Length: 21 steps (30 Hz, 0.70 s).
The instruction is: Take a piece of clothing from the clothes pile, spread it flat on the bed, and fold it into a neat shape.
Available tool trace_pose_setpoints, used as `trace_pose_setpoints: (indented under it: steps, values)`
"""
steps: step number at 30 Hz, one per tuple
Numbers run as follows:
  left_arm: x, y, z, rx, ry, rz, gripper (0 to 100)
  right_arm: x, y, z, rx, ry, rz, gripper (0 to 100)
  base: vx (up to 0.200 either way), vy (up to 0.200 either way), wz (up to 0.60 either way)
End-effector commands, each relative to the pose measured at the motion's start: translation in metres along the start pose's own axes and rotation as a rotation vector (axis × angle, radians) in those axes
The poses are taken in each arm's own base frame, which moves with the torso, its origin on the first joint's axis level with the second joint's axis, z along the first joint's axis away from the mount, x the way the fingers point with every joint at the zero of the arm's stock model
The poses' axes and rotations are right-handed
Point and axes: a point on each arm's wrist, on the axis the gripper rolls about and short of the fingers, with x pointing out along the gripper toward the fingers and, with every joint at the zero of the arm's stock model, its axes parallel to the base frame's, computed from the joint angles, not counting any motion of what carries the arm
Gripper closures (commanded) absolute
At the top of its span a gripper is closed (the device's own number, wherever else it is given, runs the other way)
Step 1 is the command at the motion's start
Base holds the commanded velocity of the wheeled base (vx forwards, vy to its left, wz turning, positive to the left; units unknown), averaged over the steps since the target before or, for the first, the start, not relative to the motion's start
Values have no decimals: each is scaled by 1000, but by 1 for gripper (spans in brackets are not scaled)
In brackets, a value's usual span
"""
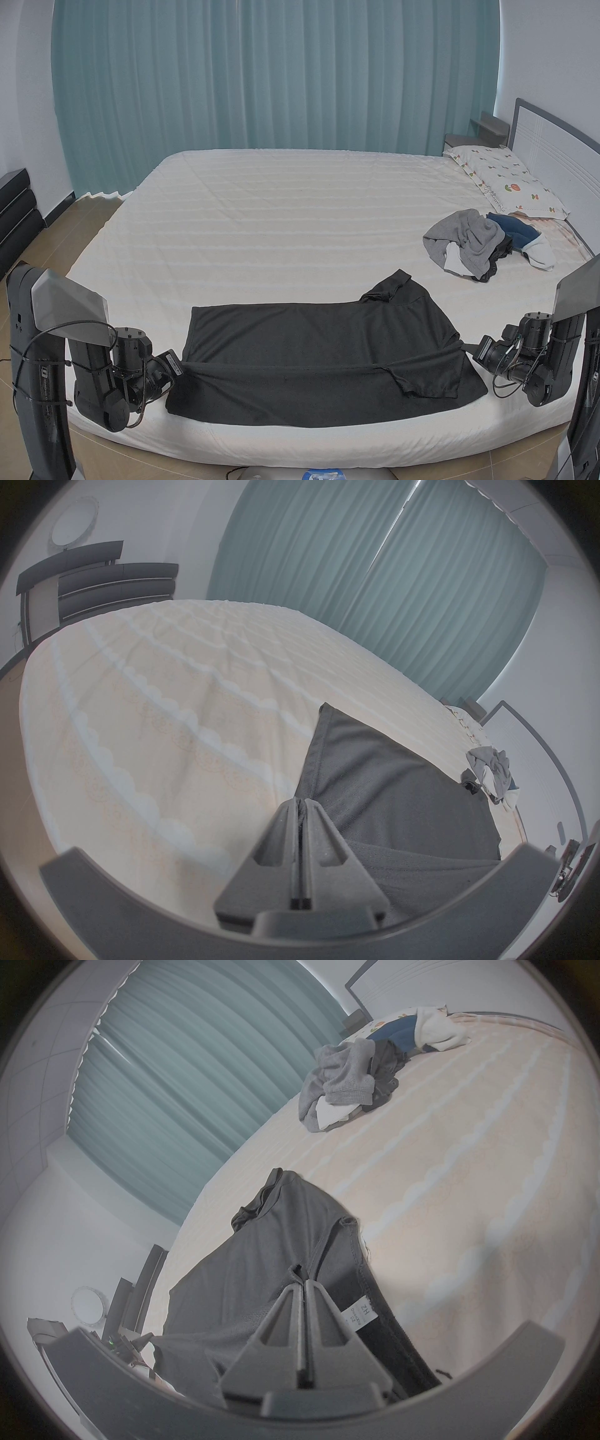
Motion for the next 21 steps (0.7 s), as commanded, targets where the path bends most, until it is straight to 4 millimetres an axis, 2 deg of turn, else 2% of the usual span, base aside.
trace_pose_setpoints:
  steps: [1, 14, 15, 16, 21]
  values:
    - [8, 2, -8, 2, 18, 7, 100, 1, -1, 1, 3, -10, 3, 100, 0, 0, 0]
    - [22, 5, -14, -20, 27, 17, 100, 11, -8, -11, 8, 35, -17, 100, 0, 0, 0]
    - [23, 5, -14, -20, 25, 16, 0, 11, -8, -11, 8, 38, -16, 100, 0, 0, 0]
    - [24, 5, -15, -18, 25, 16, 0, 12, -9, -12, 9, 41, -19, 0, 0, 0, 0]
    - [22, 5, -15, -22, 25, 14, 0, 11, -7, -8, 11, 25, -5, 0, 0, 0, 0]
